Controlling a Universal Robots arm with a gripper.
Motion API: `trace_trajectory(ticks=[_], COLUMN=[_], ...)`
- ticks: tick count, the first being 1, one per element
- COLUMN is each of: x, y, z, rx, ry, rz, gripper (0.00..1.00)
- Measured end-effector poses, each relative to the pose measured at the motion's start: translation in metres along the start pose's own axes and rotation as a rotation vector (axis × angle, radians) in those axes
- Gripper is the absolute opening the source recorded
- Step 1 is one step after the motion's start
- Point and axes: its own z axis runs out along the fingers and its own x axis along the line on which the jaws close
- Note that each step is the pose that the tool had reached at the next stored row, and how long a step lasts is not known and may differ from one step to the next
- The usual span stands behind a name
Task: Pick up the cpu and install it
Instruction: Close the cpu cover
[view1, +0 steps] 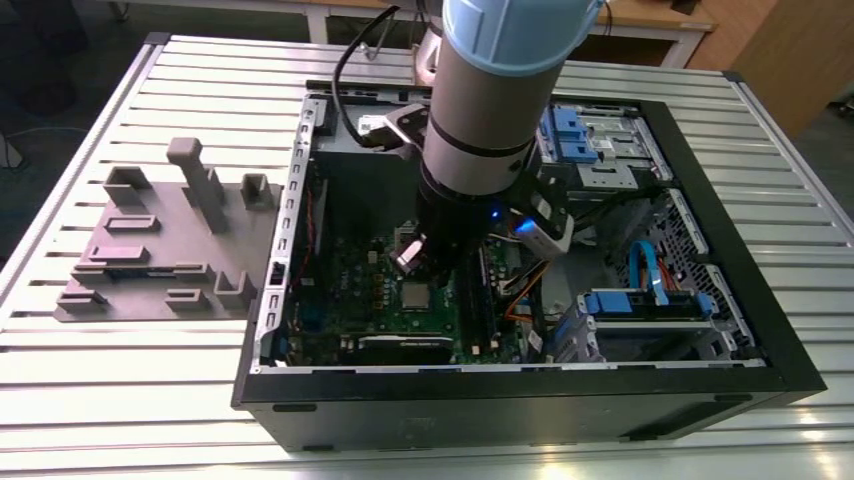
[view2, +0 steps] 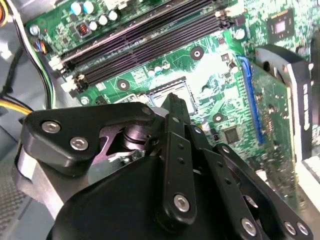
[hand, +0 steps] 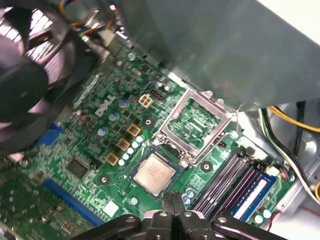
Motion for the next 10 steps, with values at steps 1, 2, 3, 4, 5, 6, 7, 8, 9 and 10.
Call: trace_trajectory(ticks=[1, 2, 3, 4, 5, 6, 7, 8, 9, 10], x=[0.0, 0.0, 0.0, 0.0, 0.0, 0.0, 0.0, 0.0, 0.0, -0.0001], y=[0.0, 0.0, 0.0, 0.0, 0.0, 0.0, 0.0, 0.0, 0.0, -0.0001], z=[0.0001, 0.0002, 0.0002, 0.0002, 0.0003, 0.0003, 0.0004, 0.0003, 0.0003, 0.0004], rx=[0.0005, 0.0009, 0.0014, 0.0019, 0.0024, 0.0029, 0.0033, 0.0039, 0.0037, -0.0001], ry=[0.0005, 0.001, 0.0016, 0.0022, 0.0027, 0.0033, 0.0038, 0.0044, 0.0043, 0.0008], rz=[-0.02, -0.038, -0.056, -0.073, -0.092, -0.109, -0.127, -0.146, -0.159, -0.168], gripper=[0.1, 0.1, 0.1, 0.1, 0.1, 0.1, 0.1, 0.1, 0.1, 0.1])
